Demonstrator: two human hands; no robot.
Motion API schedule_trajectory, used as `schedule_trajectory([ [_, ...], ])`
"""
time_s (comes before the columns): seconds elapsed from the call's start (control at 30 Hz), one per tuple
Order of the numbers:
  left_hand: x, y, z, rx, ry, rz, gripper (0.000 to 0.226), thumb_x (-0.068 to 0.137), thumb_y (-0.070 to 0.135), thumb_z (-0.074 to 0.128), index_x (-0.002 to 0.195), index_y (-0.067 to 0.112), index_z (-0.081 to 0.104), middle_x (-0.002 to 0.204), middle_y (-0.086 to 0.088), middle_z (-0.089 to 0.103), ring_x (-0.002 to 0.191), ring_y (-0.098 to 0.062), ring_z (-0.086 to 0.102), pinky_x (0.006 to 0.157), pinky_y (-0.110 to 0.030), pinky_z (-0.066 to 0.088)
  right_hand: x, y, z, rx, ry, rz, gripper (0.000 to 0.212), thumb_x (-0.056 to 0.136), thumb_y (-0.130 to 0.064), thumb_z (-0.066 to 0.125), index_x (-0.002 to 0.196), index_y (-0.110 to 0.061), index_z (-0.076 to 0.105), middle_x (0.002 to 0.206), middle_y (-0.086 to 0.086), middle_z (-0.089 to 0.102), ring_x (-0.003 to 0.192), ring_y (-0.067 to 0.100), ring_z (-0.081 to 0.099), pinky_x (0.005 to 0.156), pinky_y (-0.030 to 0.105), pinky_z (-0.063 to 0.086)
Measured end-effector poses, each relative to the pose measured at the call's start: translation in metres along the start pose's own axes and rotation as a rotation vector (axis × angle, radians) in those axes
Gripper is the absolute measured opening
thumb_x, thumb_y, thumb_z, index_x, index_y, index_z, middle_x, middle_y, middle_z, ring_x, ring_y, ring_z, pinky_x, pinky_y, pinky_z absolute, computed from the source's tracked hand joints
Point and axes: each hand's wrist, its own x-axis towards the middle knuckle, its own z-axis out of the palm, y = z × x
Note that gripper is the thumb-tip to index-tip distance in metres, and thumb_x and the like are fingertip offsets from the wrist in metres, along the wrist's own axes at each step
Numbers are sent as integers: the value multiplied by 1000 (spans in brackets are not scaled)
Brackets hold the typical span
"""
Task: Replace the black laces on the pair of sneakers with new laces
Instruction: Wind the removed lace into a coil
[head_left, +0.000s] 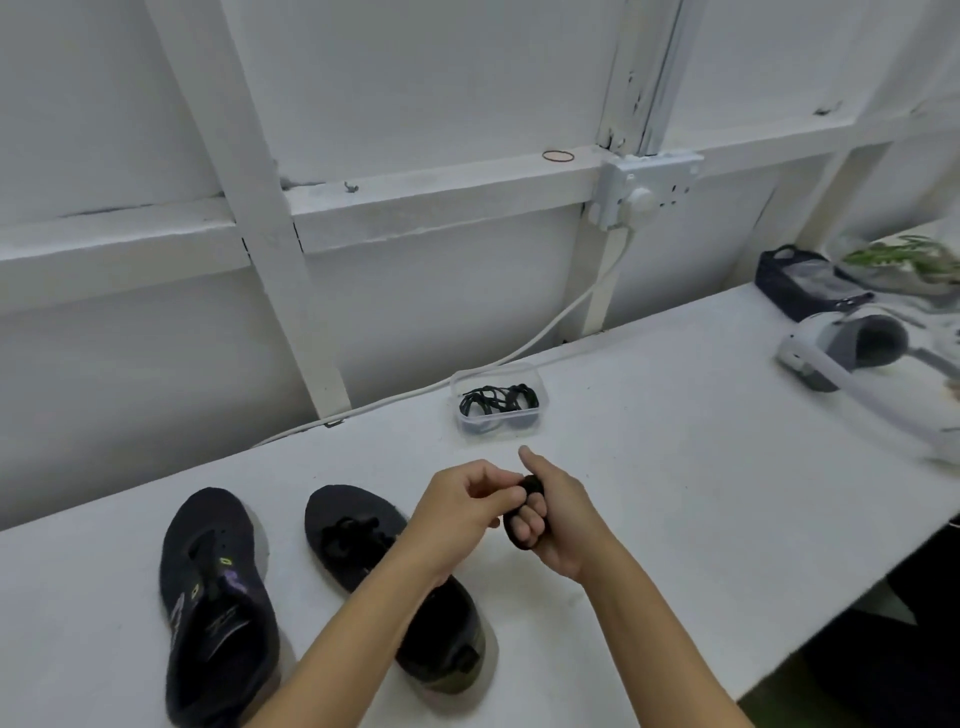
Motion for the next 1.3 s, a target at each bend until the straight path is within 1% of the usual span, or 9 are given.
schedule_trajectory([
  [0.23,38,-17,17,49,10,-69,10,97,2,57,105,0,62,76,-5,71,61,-9,65,61,-16,50,32,10,-11,-156,249,5,53,107,-38,38,72,-3,56,47,6,42,44,18,38,48,28,35],
  [0.4,62,-32,22,123,6,-116,7,98,7,54,102,8,60,70,-1,71,65,-15,68,86,-39,59,50,18,-14,-271,351,23,60,106,-43,33,70,-3,59,47,5,52,45,18,45,54,30,42],
  [0.53,72,-43,31,209,26,-156,6,95,17,60,98,17,66,85,2,73,82,-14,68,79,-30,55,58,19,-20,-414,432,23,60,106,-40,28,63,-6,53,49,5,51,47,19,47,52,29,38],
  [0.63,78,-45,32,196,26,-188,7,95,14,60,97,16,66,78,3,72,74,-10,66,74,-27,51,63,15,-30,-458,380,19,54,106,-36,29,72,-4,56,50,7,53,46,18,47,53,29,39],
  [0.73,88,-44,30,166,43,-215,7,94,12,60,96,16,65,83,1,73,82,-15,70,87,-34,57,63,9,-44,-352,241,-1,50,106,-38,42,77,-2,61,59,10,63,51,18,57,58,28,50],
  [0.9,104,-44,30,243,90,-274,6,90,16,67,87,21,67,96,-1,70,89,-18,66,87,-34,56,70,11,-69,-500,208,-122,22,96,-25,67,92,-6,76,88,7,78,91,23,73,91,36,55],
  [1.13,107,-43,41,506,115,-201,4,89,14,68,89,17,71,93,3,68,89,-14,60,65,-17,44,76,19,-65,-1160,393,-315,19,97,-19,60,94,-13,78,87,6,74,87,25,68,69,32,51],
  [1.23,107,-38,43,701,141,-162,10,89,21,68,95,21,77,99,-1,73,93,-20,66,73,-28,52,74,22,-64,-1154,445,-358,24,97,-22,61,115,-11,74,103,9,72,101,28,65,79,35,53],
  [1.3,108,-34,41,755,173,-156,14,90,26,67,98,24,78,101,0,73,95,-22,66,73,-30,54,70,21,-66,-1148,470,-396,22,95,-20,61,108,-8,75,99,11,73,98,32,65,77,40,56],
])
